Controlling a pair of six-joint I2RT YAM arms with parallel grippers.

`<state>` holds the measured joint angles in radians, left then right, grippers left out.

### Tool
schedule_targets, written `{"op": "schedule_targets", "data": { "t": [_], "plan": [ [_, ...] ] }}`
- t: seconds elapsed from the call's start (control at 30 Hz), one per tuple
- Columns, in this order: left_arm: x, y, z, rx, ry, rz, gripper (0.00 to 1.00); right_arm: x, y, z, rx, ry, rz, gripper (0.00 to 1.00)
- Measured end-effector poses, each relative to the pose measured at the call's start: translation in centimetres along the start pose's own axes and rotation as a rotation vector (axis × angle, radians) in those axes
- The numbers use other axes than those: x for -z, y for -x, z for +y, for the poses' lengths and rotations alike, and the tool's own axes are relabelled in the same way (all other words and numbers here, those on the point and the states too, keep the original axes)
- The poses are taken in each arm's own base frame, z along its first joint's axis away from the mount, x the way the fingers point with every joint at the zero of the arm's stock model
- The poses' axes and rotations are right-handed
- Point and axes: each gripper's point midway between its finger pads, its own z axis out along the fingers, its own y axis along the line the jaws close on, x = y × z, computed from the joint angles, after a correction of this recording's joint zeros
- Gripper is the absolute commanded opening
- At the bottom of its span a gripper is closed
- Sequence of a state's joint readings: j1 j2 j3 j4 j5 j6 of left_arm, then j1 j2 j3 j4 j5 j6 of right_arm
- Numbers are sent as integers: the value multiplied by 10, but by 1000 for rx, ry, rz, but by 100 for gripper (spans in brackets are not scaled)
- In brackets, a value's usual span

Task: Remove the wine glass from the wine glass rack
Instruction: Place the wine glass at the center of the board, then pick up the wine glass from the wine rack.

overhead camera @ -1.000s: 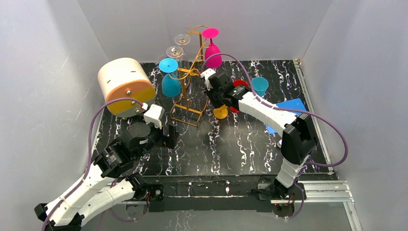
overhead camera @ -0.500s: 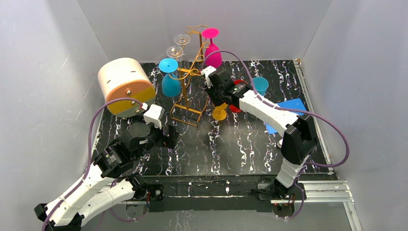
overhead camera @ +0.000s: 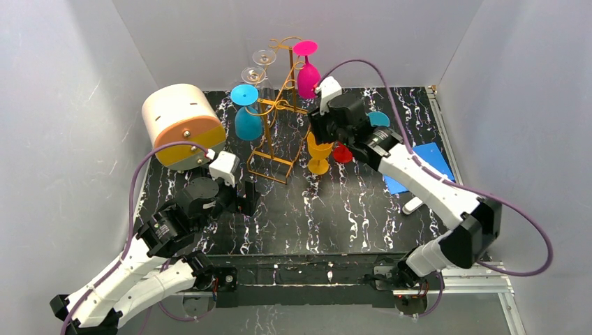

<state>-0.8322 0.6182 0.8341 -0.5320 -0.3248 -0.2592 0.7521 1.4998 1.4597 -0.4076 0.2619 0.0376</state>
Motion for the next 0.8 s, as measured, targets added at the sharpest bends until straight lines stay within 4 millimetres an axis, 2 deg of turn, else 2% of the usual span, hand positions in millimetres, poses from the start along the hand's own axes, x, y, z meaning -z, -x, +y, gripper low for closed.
{"op": "schedule_targets", "data": {
  "t": [0.13, 0.27, 0.43, 0.63, 0.8],
  "plan": [
    [-1, -1, 0, 0, 1, 5, 98, 21, 32, -10, -41, -34, -154, 63],
    [-1, -1, 0, 1, 2, 7, 98, 26, 53, -24, -88, -84, -243, 65],
    [-1, -1, 0, 1, 3, 5, 98, 17, 67, -54, -223, -131, -276, 66],
    [3, 3, 3, 15, 14, -19, 98, 1, 98, -97, -484, -80, -338, 68],
    [6, 4, 7, 24, 27, -35, 98, -13, 119, -116, -654, -11, -378, 67]
  ]
}}
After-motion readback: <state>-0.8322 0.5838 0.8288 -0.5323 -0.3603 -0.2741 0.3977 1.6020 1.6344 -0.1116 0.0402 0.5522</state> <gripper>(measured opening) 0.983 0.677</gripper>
